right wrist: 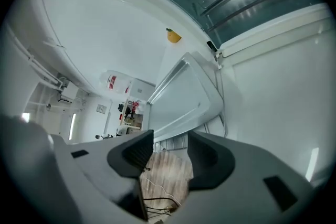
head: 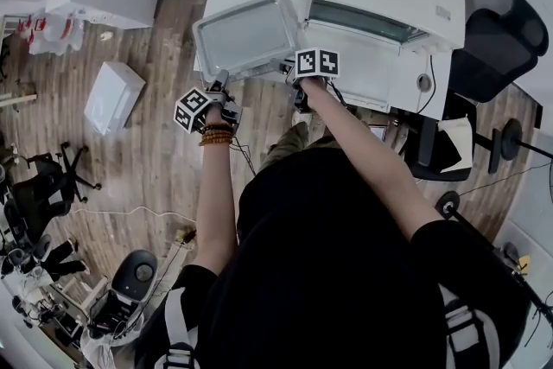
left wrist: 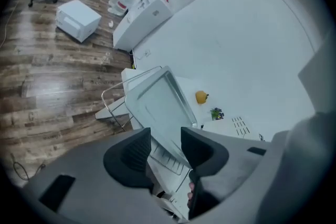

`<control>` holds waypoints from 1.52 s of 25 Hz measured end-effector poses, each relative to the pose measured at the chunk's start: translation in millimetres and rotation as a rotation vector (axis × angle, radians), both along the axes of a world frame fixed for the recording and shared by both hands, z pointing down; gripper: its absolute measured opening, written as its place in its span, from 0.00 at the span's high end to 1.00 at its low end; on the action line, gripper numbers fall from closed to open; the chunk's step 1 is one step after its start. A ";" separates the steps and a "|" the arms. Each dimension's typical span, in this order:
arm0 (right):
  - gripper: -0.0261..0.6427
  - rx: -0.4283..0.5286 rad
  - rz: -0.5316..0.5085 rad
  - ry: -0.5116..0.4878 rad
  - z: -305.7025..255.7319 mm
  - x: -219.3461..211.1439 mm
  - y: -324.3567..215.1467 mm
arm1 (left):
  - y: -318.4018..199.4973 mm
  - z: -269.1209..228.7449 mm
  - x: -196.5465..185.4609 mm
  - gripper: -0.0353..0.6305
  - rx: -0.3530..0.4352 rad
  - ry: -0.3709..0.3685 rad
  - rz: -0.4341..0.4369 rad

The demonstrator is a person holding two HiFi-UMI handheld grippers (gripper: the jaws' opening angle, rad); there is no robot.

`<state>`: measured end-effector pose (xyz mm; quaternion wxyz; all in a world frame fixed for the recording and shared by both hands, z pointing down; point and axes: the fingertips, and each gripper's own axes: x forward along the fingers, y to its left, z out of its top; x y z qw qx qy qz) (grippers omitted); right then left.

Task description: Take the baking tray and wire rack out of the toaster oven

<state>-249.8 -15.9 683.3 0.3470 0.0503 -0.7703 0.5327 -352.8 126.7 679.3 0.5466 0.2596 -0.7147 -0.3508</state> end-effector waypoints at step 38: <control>0.66 0.728 0.215 -0.521 -292.8 141.4 -154.0 | -262.8 -242.8 153.0 0.71 0.231 -0.964 0.866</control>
